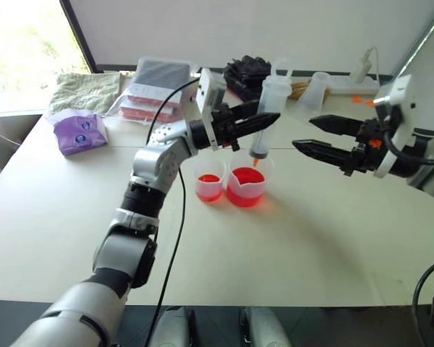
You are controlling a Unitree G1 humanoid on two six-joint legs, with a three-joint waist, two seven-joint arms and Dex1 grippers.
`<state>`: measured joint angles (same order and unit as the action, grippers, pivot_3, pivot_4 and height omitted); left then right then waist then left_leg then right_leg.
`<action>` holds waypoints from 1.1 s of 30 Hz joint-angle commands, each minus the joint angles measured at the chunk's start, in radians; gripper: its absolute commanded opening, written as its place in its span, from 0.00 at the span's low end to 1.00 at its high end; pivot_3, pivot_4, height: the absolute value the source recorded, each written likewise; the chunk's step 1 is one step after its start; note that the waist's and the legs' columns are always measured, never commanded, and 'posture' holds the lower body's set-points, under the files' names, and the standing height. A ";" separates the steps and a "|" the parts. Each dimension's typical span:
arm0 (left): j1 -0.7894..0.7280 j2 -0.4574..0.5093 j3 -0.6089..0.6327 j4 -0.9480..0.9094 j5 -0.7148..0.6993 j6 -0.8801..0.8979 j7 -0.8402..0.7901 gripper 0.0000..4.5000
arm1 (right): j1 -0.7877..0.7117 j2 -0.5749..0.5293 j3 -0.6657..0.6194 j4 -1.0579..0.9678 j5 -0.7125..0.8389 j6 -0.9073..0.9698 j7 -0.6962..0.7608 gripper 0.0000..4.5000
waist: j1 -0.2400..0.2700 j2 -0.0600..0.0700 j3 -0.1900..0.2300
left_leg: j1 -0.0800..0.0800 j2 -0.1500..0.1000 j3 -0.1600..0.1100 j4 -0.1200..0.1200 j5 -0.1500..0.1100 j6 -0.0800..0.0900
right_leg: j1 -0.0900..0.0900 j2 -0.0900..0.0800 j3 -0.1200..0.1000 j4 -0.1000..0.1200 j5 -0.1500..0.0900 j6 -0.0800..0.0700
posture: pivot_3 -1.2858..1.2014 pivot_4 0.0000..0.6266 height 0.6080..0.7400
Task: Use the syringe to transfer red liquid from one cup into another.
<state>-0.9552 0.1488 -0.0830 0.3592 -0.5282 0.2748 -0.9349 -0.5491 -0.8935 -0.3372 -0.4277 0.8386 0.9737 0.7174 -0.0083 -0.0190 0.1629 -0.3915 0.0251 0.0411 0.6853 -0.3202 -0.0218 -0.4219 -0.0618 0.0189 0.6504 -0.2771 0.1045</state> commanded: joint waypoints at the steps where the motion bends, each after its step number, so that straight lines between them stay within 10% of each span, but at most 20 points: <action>1: 0.043 -0.017 0.004 -0.077 0.046 -0.100 0.005 0.32 | -0.024 -0.023 -0.025 -0.010 0.019 -0.009 -0.003 0.77 | 0.000 0.000 0.000 | 0.000 0.000 0.000 0.000 0.000 0.000 | 0.000 0.000 0.000 0.000 0.000 0.000 | 0.52 0.24 1.00; 33: 0.304 -0.072 -0.031 -0.069 0.223 -0.413 0.047 0.32 | -0.080 0.035 0.030 0.000 0.092 0.052 -0.093 0.77 | 0.001 0.001 0.000 | 0.000 0.003 0.000 0.000 -0.001 0.001 | 0.000 0.000 0.000 0.000 0.000 0.000 | 0.52 0.24 1.00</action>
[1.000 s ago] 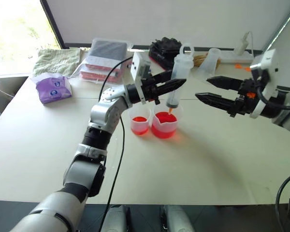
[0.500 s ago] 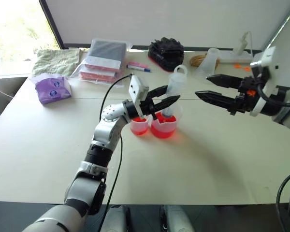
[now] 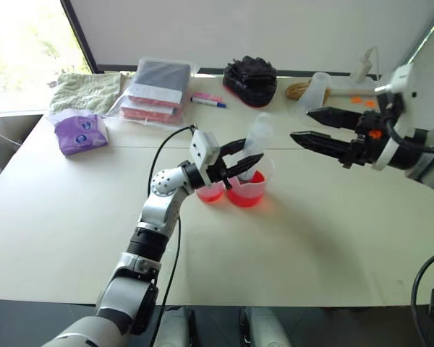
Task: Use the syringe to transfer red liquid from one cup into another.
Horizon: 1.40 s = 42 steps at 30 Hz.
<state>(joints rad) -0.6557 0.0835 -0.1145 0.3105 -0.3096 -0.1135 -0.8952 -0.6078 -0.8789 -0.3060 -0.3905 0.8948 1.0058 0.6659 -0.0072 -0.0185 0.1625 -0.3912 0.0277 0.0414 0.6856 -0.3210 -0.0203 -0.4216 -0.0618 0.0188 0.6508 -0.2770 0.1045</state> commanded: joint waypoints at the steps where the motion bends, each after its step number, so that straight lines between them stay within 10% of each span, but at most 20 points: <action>1: 0.006 -0.008 -0.001 -0.021 0.005 -0.026 0.009 0.32 | -0.023 0.031 0.003 -0.046 0.047 0.028 -0.056 0.77 | 0.000 0.000 0.000 | 0.000 0.000 0.000 0.000 0.000 0.000 | 0.000 0.000 0.000 0.000 0.000 0.000 | 0.52 0.24 1.00; 33: 0.006 -0.028 -0.003 -0.027 0.013 -0.034 0.015 0.32 | -0.079 0.280 0.111 -0.066 -0.022 0.023 -0.426 0.77 | -0.003 0.001 0.000 | 0.000 0.000 0.000 0.000 0.000 0.000 | 0.000 0.000 0.000 0.000 0.000 0.000 | 0.52 0.24 1.00; 42: 0.008 -0.029 -0.008 -0.030 0.013 -0.034 0.015 0.32 | -0.076 0.275 0.112 -0.072 -0.029 0.018 -0.426 0.01 | -0.003 0.001 0.000 | 0.000 0.000 0.000 0.000 0.000 0.000 | 0.000 0.000 0.000 0.000 0.000 0.000 | 0.52 0.24 1.00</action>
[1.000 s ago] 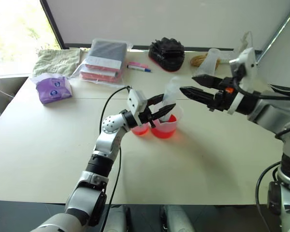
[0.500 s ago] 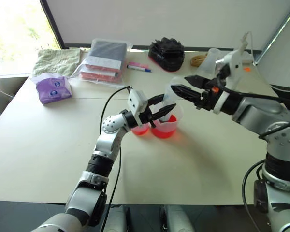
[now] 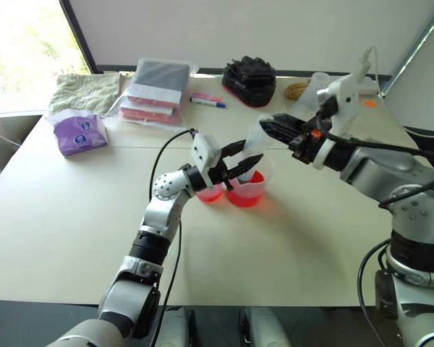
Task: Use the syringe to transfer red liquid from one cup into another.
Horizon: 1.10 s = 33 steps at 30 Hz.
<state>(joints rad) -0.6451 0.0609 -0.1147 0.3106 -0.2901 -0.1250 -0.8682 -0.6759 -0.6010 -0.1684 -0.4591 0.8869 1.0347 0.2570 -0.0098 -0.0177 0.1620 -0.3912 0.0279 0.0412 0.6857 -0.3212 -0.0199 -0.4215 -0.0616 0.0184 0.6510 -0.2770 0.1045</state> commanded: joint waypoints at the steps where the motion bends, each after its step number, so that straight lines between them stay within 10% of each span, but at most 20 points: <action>1: -0.001 -0.007 -0.008 -0.031 -0.007 -0.023 -0.013 0.32 | -0.007 0.000 -0.023 -0.007 -0.021 -0.009 -0.022 0.01 | 0.000 0.000 0.000 | 0.000 0.000 0.000 0.000 0.000 0.000 | 0.000 0.000 0.000 0.000 0.000 0.000 | 0.52 0.24 1.00; 33: 0.050 -0.013 -0.039 -0.088 -0.012 0.004 -0.033 0.32 | -0.046 0.222 -0.044 -0.045 -0.144 -0.186 -0.145 0.01 | -0.002 0.000 0.000 | 0.000 0.000 0.000 0.000 0.000 0.000 | 0.000 0.001 0.000 0.000 0.000 0.000 | 0.52 0.24 1.00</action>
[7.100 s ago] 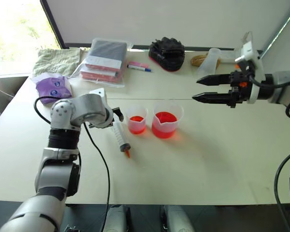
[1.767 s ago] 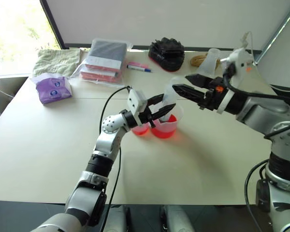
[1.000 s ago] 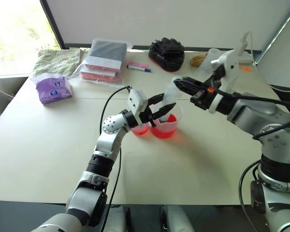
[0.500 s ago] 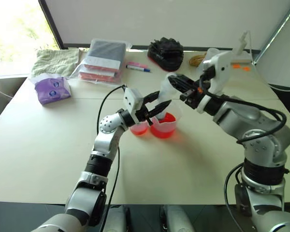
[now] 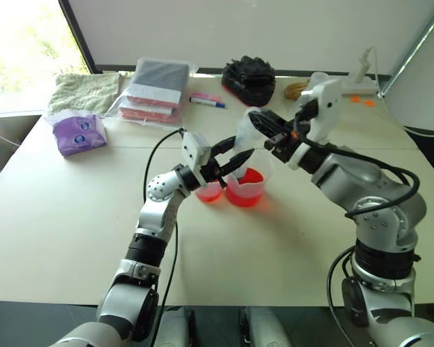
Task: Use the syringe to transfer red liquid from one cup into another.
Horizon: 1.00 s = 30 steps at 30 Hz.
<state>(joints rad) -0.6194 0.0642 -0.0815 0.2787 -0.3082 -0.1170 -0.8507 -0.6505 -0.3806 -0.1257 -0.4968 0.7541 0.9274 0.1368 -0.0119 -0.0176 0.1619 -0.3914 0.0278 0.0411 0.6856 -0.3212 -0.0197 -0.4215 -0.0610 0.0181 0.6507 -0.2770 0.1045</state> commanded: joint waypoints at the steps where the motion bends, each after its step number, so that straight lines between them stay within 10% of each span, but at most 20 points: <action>1: 0.026 -0.017 -0.075 -0.058 0.006 -0.004 -0.050 0.32 | -0.076 0.002 -0.094 -0.004 -0.006 -0.080 -0.024 0.01 | 0.000 0.000 0.000 | 0.000 0.000 0.000 0.000 0.000 0.000 | 0.000 0.000 0.000 0.000 0.000 0.000 | 0.52 0.24 1.00; 30: 0.040 -0.018 -0.086 -0.086 0.004 0.017 -0.039 0.32 | -0.146 -0.021 -0.163 0.056 0.081 -0.077 -0.042 0.01 | -0.001 0.000 0.000 | 0.000 0.001 0.000 0.000 0.000 0.000 | 0.000 0.000 0.000 0.000 0.000 0.000 | 0.52 0.24 1.00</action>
<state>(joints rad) -0.5983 0.0586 -0.0816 0.2425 -0.3165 -0.0944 -0.8280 -0.7220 -0.3873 -0.1917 -0.4273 0.8500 0.9274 0.1422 -0.0134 -0.0175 0.1619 -0.3913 0.0287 0.0411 0.6853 -0.3213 -0.0196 -0.4215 -0.0609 0.0180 0.6507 -0.2770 0.1045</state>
